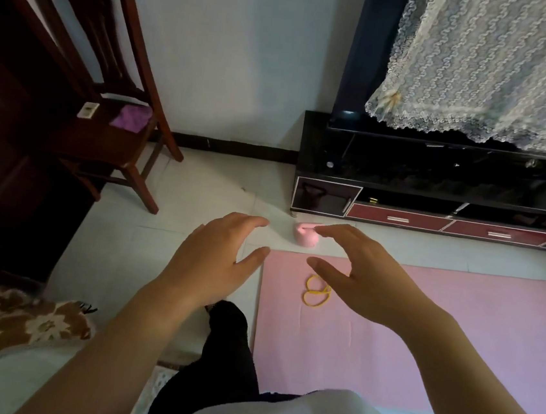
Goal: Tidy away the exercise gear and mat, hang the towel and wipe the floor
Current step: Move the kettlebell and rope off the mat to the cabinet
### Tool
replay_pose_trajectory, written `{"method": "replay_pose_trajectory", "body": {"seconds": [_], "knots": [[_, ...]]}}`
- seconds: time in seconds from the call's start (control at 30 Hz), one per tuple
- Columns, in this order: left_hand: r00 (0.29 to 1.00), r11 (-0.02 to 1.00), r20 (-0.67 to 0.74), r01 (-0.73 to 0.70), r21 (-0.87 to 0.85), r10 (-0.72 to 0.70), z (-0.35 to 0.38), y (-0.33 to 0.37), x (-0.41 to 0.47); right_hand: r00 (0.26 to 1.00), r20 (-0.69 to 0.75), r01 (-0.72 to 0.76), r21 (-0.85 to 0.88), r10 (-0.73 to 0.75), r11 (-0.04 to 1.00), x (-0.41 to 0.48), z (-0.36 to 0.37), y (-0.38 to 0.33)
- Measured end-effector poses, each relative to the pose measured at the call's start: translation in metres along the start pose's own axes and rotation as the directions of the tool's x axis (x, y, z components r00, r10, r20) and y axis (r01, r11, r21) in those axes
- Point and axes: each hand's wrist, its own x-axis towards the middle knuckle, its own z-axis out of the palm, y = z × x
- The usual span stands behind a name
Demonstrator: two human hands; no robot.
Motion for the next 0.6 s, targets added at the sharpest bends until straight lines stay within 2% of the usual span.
{"method": "replay_pose_trajectory", "body": {"seconds": [0.3, 0.47, 0.6], "knots": [[0.996, 0.999, 0.076, -0.049, 0.017, 0.047, -0.082, -0.131, 0.150, 0.999, 0.011, -0.050, 0.004, 0.050, 0.999, 0.196, 0.010, -0.062], [0.995, 0.997, 0.077, -0.069, 0.043, 0.066, -0.146, -0.192, 0.215, 0.999, 0.042, 0.019, 0.014, -0.020, 1.000, 0.295, 0.005, -0.105], [0.996, 0.996, 0.036, -0.084, 0.029, 0.083, -0.173, -0.219, 0.265, 0.999, 0.005, 0.051, 0.039, -0.051, 0.998, 0.351, -0.005, -0.119]]}}
